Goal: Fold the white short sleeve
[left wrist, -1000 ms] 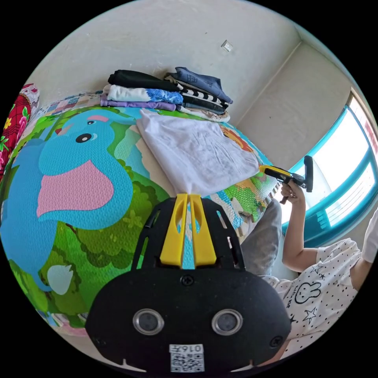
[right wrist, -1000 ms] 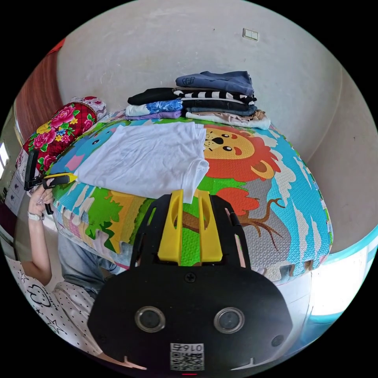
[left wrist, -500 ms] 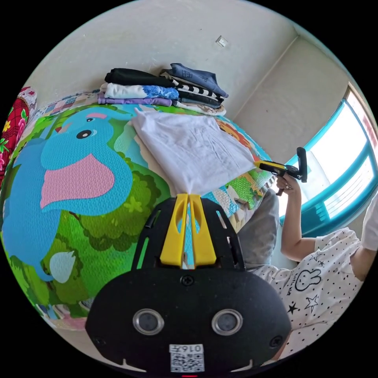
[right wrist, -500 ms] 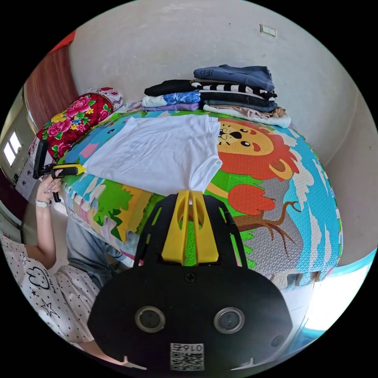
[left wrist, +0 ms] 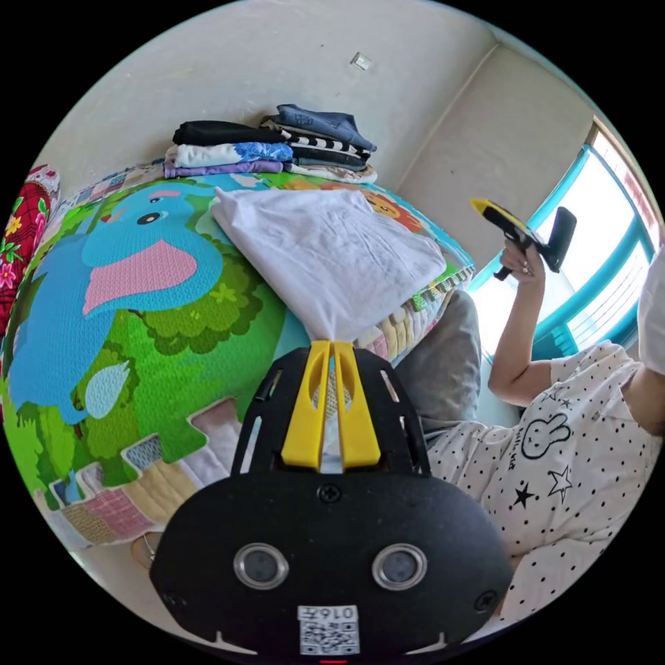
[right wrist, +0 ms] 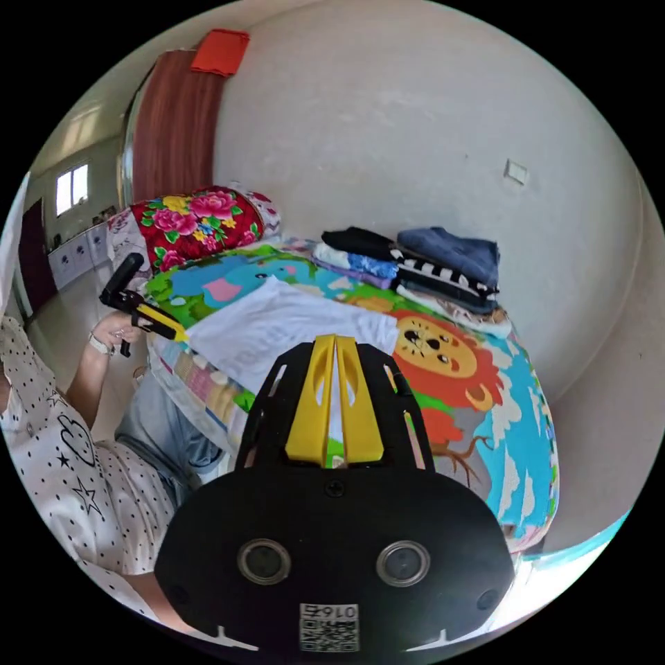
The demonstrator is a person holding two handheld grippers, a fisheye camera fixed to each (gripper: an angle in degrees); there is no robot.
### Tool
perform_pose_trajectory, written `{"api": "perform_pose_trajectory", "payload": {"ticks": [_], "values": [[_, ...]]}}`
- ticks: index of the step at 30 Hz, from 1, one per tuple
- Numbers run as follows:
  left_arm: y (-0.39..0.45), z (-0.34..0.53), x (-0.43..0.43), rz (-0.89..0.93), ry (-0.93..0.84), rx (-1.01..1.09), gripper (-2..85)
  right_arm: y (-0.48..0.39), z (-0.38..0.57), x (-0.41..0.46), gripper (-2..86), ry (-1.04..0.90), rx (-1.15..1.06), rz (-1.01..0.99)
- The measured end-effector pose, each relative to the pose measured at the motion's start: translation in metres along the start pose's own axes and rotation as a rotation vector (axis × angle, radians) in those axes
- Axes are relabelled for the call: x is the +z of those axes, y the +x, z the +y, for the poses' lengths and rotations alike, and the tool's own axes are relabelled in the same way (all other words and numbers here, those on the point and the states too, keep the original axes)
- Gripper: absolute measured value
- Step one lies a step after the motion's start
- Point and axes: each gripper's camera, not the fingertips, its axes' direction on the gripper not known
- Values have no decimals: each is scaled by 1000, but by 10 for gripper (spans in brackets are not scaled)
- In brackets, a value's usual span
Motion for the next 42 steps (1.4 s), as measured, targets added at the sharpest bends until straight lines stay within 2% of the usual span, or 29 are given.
{"api": "perform_pose_trajectory", "payload": {"ticks": [3,7,11,17,21,27,42], "values": [[-1,8,-3,29,36,-50,-10,-61,-80,60,14,-4,-148,-6],[-1,20,-9,60,88,-100,-10,-137,-180,200,65,-138,-267,-28],[10,30,-14,39,125,-103,-10,-182,-255,341,71,-337,-196,-101],[32,35,-20,-24,126,-53,-10,-251,-308,465,73,-545,-206,-108],[50,38,-22,-86,118,-8,-9,-280,-327,507,70,-590,-191,-140],[68,46,-25,-149,129,35,-9,-323,-341,562,8,-639,-241,-54],[65,70,-30,-124,177,-3,-9,-387,-346,650,-4,-666,-220,-33]]}}
